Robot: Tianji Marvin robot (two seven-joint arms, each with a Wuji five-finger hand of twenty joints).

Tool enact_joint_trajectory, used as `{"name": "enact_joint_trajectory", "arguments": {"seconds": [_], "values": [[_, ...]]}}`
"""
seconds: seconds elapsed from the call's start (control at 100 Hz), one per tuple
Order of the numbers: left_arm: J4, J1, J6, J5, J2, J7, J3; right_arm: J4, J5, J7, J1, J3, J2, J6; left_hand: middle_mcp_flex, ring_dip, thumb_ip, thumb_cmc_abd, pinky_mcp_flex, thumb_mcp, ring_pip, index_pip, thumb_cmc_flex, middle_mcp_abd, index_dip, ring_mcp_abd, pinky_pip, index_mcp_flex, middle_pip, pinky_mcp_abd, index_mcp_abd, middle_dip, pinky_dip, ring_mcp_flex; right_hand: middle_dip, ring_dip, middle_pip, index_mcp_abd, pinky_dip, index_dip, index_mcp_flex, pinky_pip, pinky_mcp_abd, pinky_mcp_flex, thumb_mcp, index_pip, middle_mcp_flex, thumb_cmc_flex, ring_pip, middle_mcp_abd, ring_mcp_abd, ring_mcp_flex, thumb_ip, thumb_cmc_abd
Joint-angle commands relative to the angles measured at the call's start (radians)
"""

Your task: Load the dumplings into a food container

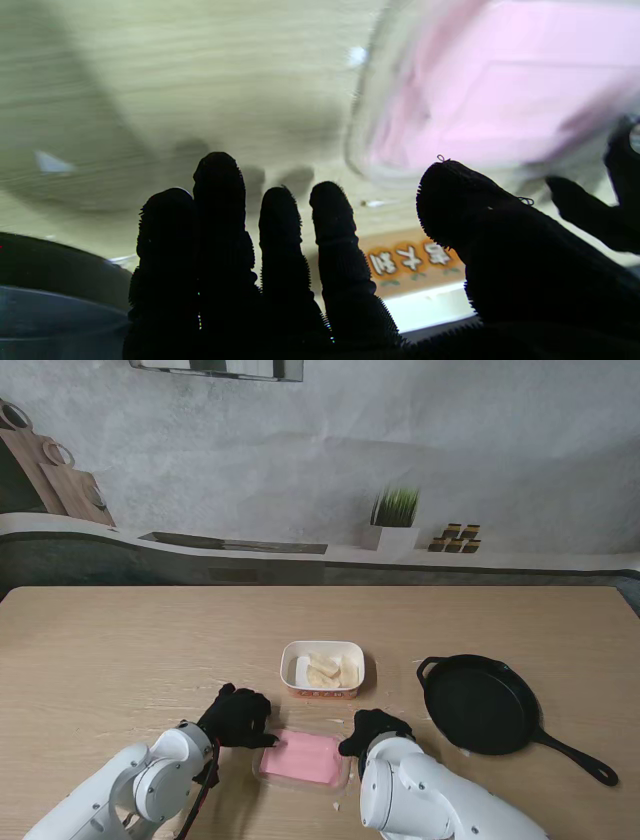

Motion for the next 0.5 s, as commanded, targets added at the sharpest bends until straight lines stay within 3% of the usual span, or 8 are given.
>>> {"name": "enact_joint_trajectory", "arguments": {"seconds": [0.0, 0.11, 0.3, 0.49], "values": [[0.027, 0.026, 0.007, 0.001, 0.001, -0.035, 0.012, -0.007, -0.118, 0.086, -0.060, 0.059, -0.056, 0.054, -0.018, 0.002, -0.031, 0.007, -0.016, -0.008, 0.008, -0.170, -0.009, -0.026, -0.129, -0.012, -0.033, 0.008, 0.011, -0.014, -0.072, -0.002, -0.015, -0.027, 0.013, 0.014, 0.030, 0.032, 0.022, -0.012, 0.044, 0.061, 0.014, 0.033, -0.014, -0.017, 0.030, -0.040, 0.034, 0.045, 0.084, 0.055, 0.026, 0.049], [0.026, 0.028, 0.007, 0.002, 0.002, -0.036, 0.009, 0.002, -0.231, 0.216, -0.082, 0.089, -0.098, 0.054, -0.017, 0.002, -0.029, 0.009, -0.015, -0.011, 0.008, -0.168, -0.007, -0.027, -0.128, -0.013, -0.034, 0.013, 0.012, -0.014, -0.068, -0.002, -0.017, -0.028, 0.016, 0.008, 0.030, 0.045, 0.012, -0.020, 0.088, 0.060, 0.032, 0.043, -0.028, -0.043, 0.049, -0.057, 0.031, 0.055, 0.093, 0.066, 0.026, 0.066], [0.026, 0.034, 0.006, 0.002, 0.002, -0.035, 0.004, 0.045, -0.316, 0.355, -0.086, 0.129, -0.174, 0.054, -0.012, 0.003, -0.028, 0.009, -0.014, -0.012, 0.009, -0.162, -0.002, -0.026, -0.126, -0.013, -0.036, 0.024, 0.014, -0.015, -0.067, -0.001, -0.020, -0.026, 0.018, 0.007, 0.027, 0.049, 0.006, -0.025, 0.097, 0.053, 0.020, 0.014, -0.039, -0.060, 0.034, -0.061, 0.026, 0.054, 0.093, 0.041, 0.025, 0.077], [0.024, 0.038, 0.009, -0.005, 0.002, -0.040, 0.000, 0.083, -0.311, 0.364, -0.083, 0.144, -0.220, 0.054, -0.014, 0.003, -0.028, 0.009, -0.014, -0.011, 0.009, -0.161, 0.001, -0.027, -0.125, -0.015, -0.037, 0.023, 0.012, -0.014, -0.067, -0.002, -0.022, -0.027, 0.020, 0.007, 0.031, 0.049, 0.006, -0.025, 0.109, 0.054, 0.018, 0.012, -0.034, -0.063, 0.035, -0.045, 0.027, 0.051, 0.094, 0.039, 0.028, 0.067]]}}
